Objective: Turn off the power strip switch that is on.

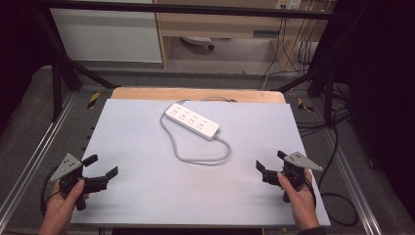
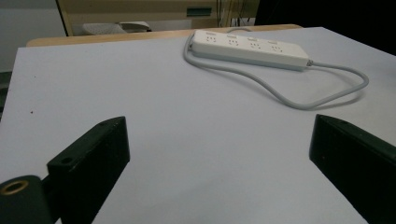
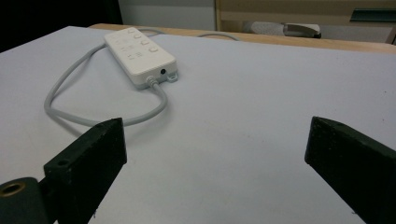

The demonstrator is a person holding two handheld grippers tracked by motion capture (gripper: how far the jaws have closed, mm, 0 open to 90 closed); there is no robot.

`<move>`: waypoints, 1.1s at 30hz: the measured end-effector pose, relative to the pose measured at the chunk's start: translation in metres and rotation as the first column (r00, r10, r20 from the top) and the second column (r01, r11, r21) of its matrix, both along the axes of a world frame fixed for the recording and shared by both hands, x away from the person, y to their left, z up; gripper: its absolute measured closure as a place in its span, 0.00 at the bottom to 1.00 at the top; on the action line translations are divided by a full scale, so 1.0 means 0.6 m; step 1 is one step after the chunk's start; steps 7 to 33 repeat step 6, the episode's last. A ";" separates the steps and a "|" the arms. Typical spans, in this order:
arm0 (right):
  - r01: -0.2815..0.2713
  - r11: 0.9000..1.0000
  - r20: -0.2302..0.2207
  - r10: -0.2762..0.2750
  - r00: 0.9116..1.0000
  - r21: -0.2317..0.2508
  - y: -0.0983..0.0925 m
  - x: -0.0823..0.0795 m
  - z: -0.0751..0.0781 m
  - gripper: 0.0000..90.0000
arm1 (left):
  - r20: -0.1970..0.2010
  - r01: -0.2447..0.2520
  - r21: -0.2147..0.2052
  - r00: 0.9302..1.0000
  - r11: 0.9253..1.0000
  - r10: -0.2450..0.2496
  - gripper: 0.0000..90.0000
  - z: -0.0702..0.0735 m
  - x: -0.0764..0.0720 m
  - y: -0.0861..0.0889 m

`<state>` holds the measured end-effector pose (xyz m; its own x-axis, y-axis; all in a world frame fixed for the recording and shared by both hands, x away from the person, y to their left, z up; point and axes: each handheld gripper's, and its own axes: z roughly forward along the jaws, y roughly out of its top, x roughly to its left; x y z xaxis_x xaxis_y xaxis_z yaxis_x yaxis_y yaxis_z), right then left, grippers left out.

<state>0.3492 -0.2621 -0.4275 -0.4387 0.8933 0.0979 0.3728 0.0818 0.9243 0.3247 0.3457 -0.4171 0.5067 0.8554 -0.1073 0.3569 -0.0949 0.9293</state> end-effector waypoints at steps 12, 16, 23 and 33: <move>0.012 1.000 -0.014 -0.012 1.000 -0.018 -0.005 -0.003 -0.012 0.06 | -0.004 0.003 0.004 1.000 1.000 -0.003 0.06 -0.001 -0.001 -0.001; 0.012 1.000 -0.014 -0.012 1.000 -0.018 -0.005 -0.003 -0.012 0.06 | -0.004 0.003 0.004 1.000 1.000 -0.003 0.06 -0.001 -0.001 -0.001; 0.012 1.000 -0.014 -0.012 1.000 -0.018 -0.005 -0.003 -0.012 0.06 | -0.004 0.003 0.004 1.000 1.000 -0.003 0.06 -0.001 -0.001 -0.001; 0.012 1.000 -0.014 -0.012 1.000 -0.018 -0.005 -0.003 -0.012 0.06 | -0.004 0.003 0.004 1.000 1.000 -0.003 0.06 -0.001 -0.001 -0.001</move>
